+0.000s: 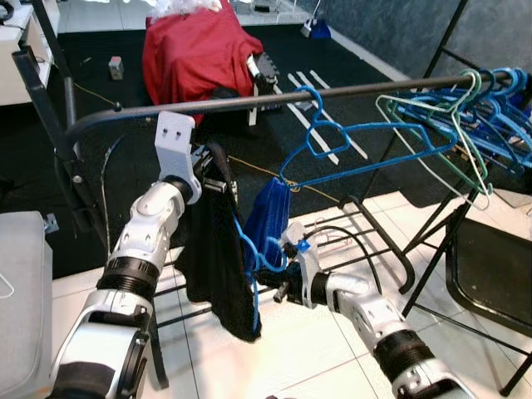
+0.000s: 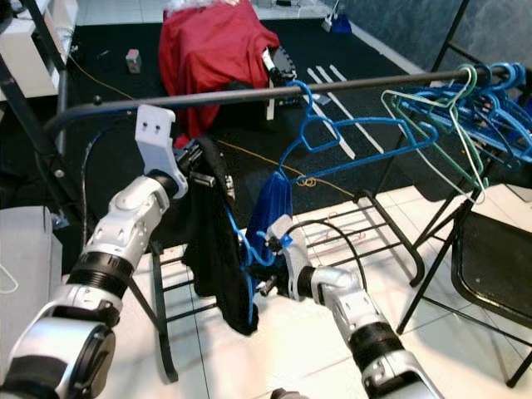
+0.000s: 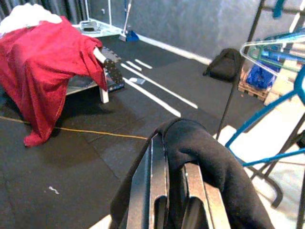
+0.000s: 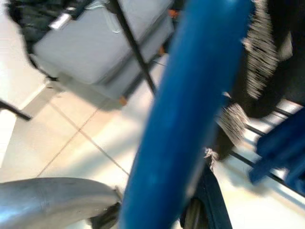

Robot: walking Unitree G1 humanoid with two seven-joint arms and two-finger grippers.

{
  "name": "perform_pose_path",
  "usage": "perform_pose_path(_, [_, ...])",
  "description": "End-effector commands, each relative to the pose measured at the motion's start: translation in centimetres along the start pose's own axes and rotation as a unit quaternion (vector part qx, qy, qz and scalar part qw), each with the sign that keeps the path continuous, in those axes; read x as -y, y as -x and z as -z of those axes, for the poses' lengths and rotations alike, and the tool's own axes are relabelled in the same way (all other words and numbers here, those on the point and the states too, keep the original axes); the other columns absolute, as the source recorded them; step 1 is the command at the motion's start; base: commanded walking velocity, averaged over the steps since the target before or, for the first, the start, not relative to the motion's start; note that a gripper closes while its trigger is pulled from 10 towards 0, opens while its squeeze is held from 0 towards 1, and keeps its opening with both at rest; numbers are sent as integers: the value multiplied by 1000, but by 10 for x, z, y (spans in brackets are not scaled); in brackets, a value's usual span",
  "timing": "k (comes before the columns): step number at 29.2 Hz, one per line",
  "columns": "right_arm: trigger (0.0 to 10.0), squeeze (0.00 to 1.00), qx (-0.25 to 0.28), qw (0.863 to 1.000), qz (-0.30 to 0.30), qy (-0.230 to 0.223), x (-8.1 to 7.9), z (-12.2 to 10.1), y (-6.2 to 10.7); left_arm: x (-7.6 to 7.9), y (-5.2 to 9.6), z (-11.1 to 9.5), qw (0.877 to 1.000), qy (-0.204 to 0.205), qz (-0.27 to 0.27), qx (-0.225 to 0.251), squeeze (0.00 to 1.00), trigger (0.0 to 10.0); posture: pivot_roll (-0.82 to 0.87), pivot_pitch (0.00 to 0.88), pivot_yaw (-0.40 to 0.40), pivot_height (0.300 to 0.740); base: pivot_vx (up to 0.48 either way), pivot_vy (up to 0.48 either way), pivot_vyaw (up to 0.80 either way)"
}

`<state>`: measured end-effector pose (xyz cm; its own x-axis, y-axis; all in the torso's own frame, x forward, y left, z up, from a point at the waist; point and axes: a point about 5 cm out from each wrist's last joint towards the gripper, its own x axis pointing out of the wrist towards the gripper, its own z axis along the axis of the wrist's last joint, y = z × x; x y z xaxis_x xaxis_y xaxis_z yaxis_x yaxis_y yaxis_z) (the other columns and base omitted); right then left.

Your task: Hang hanger

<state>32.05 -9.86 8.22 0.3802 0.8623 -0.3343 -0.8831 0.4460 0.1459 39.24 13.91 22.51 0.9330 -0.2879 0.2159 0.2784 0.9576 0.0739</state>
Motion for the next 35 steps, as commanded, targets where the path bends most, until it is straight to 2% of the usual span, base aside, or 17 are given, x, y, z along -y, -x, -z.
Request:
perform_pose_path(1, [0, 0, -17, 998, -48, -32, -9, 21, -3, 3, -8, -14, 999, -34, 8, 21, 0, 0, -113, 119, -64, 740, 0, 0, 0])
perform_pose_path(2, [0, 0, 3, 997, -71, -38, -12, 19, -5, 6, -7, 1, 999, -48, 9, -16, 0, 0, -112, 119, -63, 740, 0, 0, 0])
perform_pose_path(3, [0, 0, 3, 997, -71, -38, -12, 19, -5, 6, -7, 1, 999, -48, 9, -16, 0, 0, -112, 119, -63, 740, 0, 0, 0])
perform_pose_path(5, [0, 0, 32, 992, -111, -54, -17, 17, -8, 9, -1, 31, 994, -72, 6, -81, 0, 0, -112, 117, -63, 740, 0, 0, 0])
perform_pose_path(6, [0, 0, 32, 992, -111, -54, -17, 17, -8, 9, -1, 31, 994, -72, 6, -81, 0, 0, -112, 117, -63, 740, 0, 0, 0])
perform_pose_path(7, [0, 0, 46, 989, -127, -60, -19, 16, -10, 9, 5, 48, 989, -86, -2, -117, 0, 0, -115, 115, -62, 740, 0, 0, 0])
perform_pose_path(13, [0, 0, 39, 992, -112, -44, -16, 16, -11, 1, 20, 76, 980, -103, -34, -164, 0, 0, -122, 113, -56, 740, 0, 0, 0])
perform_pose_path(18, [0, 0, -19, 999, -43, -16, -6, 21, -7, -5, 21, 67, 987, -79, -51, -129, 0, 0, -118, 113, -57, 740, 0, 0, 0])
perform_pose_path(21, [0, 0, -100, 991, 84, -17, 12, 34, 3, -22, 20, 40, 994, -51, -86, -53, 0, 0, -114, 112, -57, 740, 0, 0, 0])
perform_pose_path(23, [0, 0, -108, 989, 95, -23, 14, 36, 5, -26, 21, 38, 993, -53, -93, -47, 0, 0, -114, 112, -57, 740, 0, 0, 0])
perform_pose_path(24, [0, 0, -113, 987, 115, -22, 17, 37, 7, -35, 23, 35, 991, -63, -112, -43, 0, 0, -104, 114, -61, 740, 0, 0, 0])
perform_pose_path(25, [0, 0, -116, 984, 130, -21, 20, 37, 8, -43, 26, 35, 988, -76, -127, -44, 0, 0, -102, 114, -63, 740, 0, 0, 0])
perform_pose_path(27, [0, 0, -116, 984, 130, -21, 20, 37, 8, -43, 26, 35, 988, -76, -127, -44, 0, 0, -102, 114, -63, 740, 0, 0, 0])
perform_pose_path(29, [0, 0, -118, 979, 168, -13, 24, 37, 11, -57, 34, 43, 981, -105, -148, -68, 0, 0, -103, 114, -64, 740, 0, 0, 0])
perform_pose_path(32, [0, 0, -115, 976, 187, 4, 26, 35, 12, -62, 40, 50, 978, -119, -151, -85, 0, 0, -108, 116, -59, 740, 0, 0, 0])
perform_pose_path(34, [0, 0, -23, 984, 174, 12, 22, 25, 7, -70, 55, 68, 968, -144, -156, -131, 0, 0, -108, 120, -53, 740, 0, 0, 0])
perform_pose_path(35, [0, 0, -23, 984, 174, 12, 22, 25, 7, -70, 55, 68, 968, -144, -156, -131, 0, 0, -108, 120, -53, 740, 0, 0, 0])
